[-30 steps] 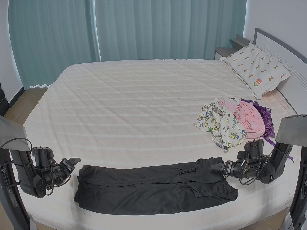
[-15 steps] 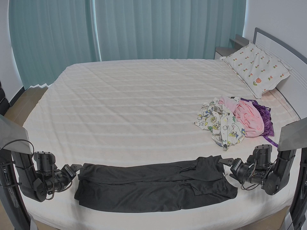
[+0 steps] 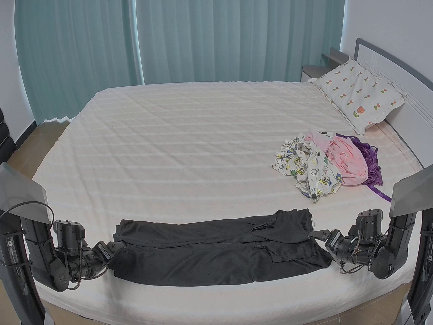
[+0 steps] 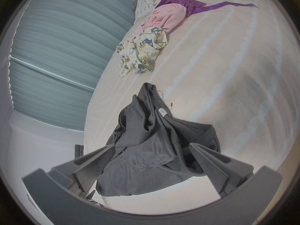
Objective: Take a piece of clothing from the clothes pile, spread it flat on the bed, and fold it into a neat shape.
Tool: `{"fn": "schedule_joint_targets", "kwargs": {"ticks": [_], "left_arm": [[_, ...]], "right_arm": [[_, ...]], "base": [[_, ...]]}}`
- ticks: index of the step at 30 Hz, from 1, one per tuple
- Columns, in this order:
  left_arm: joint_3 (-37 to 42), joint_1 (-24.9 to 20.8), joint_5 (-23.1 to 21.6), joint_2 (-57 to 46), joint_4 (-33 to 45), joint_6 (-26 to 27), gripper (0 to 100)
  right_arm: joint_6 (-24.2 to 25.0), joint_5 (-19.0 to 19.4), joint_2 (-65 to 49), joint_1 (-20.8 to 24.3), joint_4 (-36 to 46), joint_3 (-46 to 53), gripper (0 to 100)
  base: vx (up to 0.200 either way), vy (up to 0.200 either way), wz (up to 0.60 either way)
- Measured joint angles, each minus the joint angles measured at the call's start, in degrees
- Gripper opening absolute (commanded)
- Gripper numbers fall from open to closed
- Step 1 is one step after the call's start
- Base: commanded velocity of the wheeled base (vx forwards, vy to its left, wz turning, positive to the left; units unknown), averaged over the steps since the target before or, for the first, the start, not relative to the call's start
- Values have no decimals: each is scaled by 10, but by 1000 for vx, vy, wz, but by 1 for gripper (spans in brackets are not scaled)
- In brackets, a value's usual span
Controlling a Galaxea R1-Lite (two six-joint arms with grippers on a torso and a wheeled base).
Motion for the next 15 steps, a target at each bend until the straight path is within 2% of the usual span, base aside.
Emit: {"fn": "schedule_joint_targets", "kwargs": {"ticks": [8,15], "left_arm": [[10,-39,57,22,0,0,100],[9,-54,68,44,0,0,100]], "right_arm": [[0,-1,1,0,0,0,100],[1,-2,0,1,-1,0,100]], "base": [[0,0,0],[0,0,0]]}}
